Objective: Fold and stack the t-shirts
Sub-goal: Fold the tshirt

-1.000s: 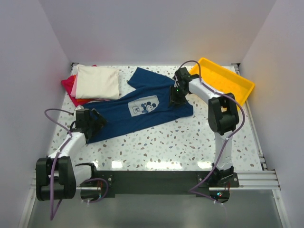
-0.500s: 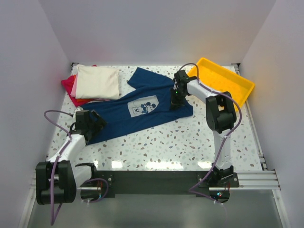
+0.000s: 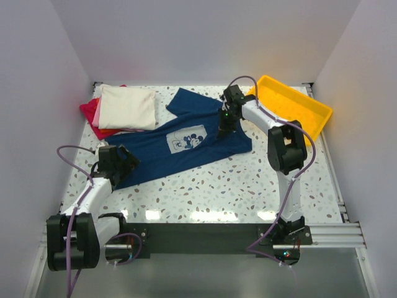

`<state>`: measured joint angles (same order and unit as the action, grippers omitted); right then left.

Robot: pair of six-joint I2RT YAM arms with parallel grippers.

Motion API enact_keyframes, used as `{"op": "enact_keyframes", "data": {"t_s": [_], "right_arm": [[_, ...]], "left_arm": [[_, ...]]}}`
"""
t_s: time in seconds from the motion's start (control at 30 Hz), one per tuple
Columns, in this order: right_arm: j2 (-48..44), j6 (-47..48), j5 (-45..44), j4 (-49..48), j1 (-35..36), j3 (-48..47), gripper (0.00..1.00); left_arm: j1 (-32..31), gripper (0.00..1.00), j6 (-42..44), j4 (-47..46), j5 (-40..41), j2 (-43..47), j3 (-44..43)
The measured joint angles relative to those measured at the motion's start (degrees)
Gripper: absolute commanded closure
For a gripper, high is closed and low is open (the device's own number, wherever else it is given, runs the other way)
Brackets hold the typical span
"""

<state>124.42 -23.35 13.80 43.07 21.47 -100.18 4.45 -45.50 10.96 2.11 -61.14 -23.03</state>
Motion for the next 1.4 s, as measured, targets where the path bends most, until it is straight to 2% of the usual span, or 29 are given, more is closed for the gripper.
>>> {"op": "enact_keyframes", "data": {"t_s": [0.33,0.57,1.0,1.07,1.1,1.2,1.3,1.4], "right_arm": [[6.16,-1.33,2.69,-0.35,2.38,-13.09,1.00],[11.78,-3.19,4.33,-0.68,3.30,-17.29,1.00],[15.65,-9.09,7.39,-6.12,4.13,-23.91,1.00],[16.37,-9.99,8.50,-6.97,4.15,-24.00,0.85],[16.68,-10.36,8.92,-7.21,4.15,-24.00,0.67],[16.96,-10.86,9.84,-7.67,4.15,-23.96,0.47],[16.44,-10.75,9.99,-9.38,4.09,-23.17,0.38],[14.01,-10.03,9.73,-10.29,3.82,-19.71,0.35]], "left_arm": [[-0.02,0.02,0.00,-0.17,0.04,0.02,0.11],[-0.02,0.02,0.02,-0.61,0.07,-0.37,0.11],[-0.02,0.02,0.07,-2.73,0.24,-1.75,0.00],[-0.02,0.02,0.07,-2.95,0.24,-1.90,0.00],[-0.02,0.02,0.07,-3.04,0.26,-1.92,0.00],[-0.02,0.02,0.07,-2.99,0.33,-1.88,0.00],[-0.02,0.02,0.07,-2.91,0.50,-1.77,0.00],[-0.02,0.02,0.09,-2.73,0.63,-1.40,0.17]]}}
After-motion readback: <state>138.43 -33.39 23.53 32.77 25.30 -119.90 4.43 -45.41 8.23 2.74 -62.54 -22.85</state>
